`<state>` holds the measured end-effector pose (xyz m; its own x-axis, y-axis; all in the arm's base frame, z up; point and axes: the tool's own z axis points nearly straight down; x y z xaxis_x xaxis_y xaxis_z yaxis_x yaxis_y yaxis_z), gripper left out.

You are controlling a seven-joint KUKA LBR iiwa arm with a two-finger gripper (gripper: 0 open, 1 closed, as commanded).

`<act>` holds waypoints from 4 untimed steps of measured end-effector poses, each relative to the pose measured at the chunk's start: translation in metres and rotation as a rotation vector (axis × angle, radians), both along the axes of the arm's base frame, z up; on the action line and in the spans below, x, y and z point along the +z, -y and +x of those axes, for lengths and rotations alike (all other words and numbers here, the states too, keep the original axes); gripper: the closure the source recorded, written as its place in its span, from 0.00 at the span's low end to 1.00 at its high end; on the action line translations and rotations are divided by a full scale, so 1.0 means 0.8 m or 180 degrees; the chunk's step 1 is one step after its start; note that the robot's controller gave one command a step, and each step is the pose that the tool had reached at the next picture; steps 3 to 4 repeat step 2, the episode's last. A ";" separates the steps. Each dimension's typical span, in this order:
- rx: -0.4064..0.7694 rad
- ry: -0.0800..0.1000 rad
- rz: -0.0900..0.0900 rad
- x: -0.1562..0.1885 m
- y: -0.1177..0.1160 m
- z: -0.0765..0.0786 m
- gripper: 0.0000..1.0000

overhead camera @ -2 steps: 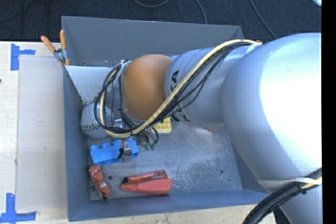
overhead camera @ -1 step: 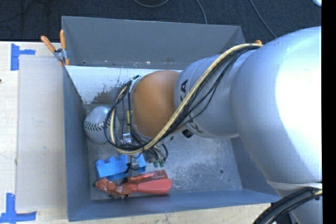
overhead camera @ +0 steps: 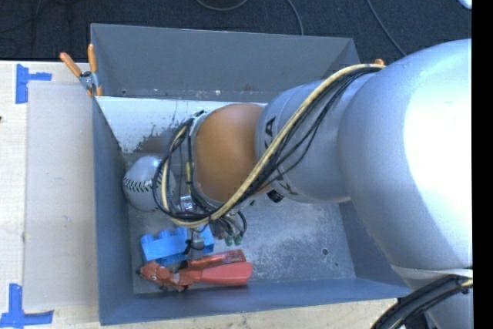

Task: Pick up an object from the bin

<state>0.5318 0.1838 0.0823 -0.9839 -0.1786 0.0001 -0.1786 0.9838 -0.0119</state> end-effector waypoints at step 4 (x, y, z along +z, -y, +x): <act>-0.0064 0.0046 0.0015 0.080 -0.017 0.011 1.00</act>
Offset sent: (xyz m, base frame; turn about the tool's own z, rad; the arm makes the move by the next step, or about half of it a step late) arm 0.0151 0.0350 -0.0123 0.0487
